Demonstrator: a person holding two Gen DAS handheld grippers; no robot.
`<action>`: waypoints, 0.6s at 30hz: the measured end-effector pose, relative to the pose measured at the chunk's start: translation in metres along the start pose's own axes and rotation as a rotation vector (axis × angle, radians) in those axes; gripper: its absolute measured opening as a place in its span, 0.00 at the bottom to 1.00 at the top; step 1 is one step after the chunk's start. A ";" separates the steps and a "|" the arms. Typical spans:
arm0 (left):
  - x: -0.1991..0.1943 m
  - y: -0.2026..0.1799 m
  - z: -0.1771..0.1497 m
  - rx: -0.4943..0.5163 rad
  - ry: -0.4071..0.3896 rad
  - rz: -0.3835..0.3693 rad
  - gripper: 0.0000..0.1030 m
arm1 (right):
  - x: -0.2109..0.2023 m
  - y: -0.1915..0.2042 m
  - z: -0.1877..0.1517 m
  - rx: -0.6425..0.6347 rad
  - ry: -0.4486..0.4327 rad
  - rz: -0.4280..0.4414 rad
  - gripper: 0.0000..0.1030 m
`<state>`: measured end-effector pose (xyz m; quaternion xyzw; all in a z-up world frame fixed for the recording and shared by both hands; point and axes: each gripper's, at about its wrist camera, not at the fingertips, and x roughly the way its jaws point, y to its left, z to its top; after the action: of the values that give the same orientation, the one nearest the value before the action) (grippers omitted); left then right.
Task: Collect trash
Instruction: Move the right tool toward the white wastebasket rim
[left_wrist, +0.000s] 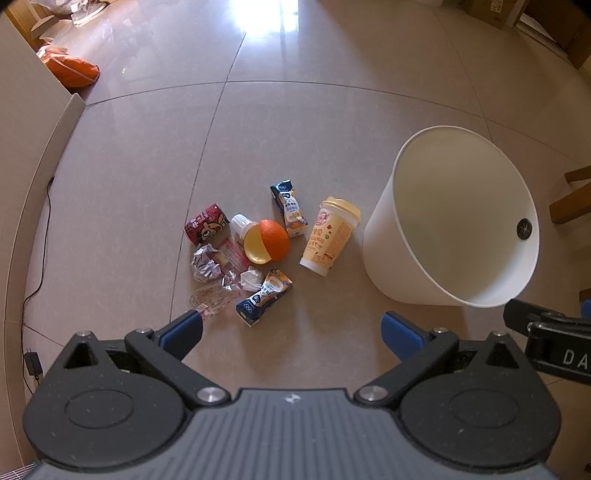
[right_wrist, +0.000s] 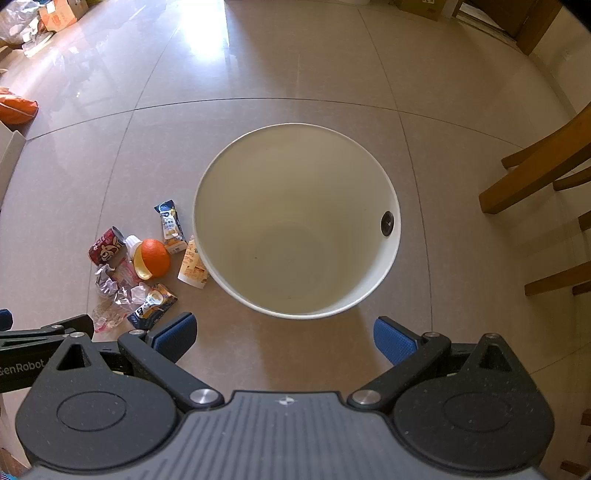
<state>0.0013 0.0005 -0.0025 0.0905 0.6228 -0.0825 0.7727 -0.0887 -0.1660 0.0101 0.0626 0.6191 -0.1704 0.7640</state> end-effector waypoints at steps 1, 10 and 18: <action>0.000 -0.001 0.000 0.002 -0.002 0.001 0.99 | 0.000 0.000 0.000 0.000 0.000 0.000 1.00; -0.004 -0.001 -0.001 0.009 -0.014 -0.001 0.99 | 0.001 -0.002 0.000 0.008 0.003 -0.004 1.00; -0.004 0.000 0.001 0.000 -0.011 -0.017 0.99 | 0.001 -0.003 0.000 0.010 0.003 -0.003 1.00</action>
<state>0.0009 0.0004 0.0019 0.0846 0.6195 -0.0895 0.7753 -0.0889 -0.1687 0.0095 0.0658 0.6196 -0.1745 0.7624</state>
